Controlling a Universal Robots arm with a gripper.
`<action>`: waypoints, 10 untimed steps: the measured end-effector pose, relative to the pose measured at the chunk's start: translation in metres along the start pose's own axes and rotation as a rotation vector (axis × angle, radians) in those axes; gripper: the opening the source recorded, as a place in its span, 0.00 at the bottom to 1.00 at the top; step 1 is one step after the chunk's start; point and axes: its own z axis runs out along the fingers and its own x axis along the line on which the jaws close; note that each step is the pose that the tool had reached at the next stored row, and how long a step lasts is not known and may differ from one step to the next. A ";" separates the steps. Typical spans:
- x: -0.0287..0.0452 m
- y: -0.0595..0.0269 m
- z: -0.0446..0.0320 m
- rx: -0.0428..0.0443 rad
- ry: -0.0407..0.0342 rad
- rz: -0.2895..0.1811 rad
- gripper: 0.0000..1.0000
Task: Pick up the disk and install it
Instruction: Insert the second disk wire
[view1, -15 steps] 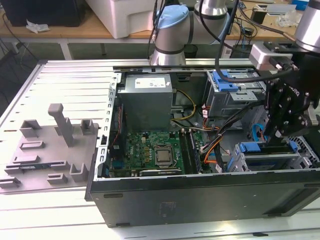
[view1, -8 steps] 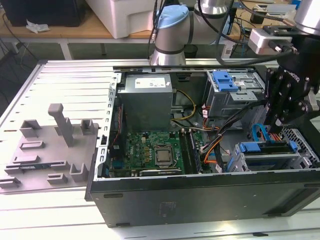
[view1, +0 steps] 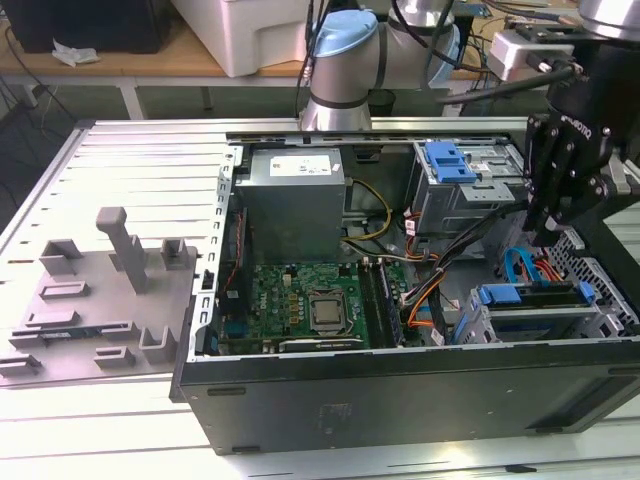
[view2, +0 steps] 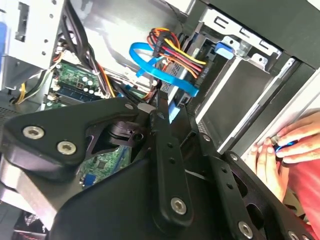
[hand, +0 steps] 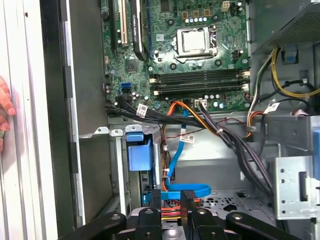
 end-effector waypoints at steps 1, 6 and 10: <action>-0.0013 0.0008 -0.0010 0.0009 0.0000 0.000 0.30; -0.0031 0.0022 -0.0021 0.0020 0.0011 0.000 0.30; -0.0031 0.0022 -0.0021 0.0020 0.0011 0.000 0.28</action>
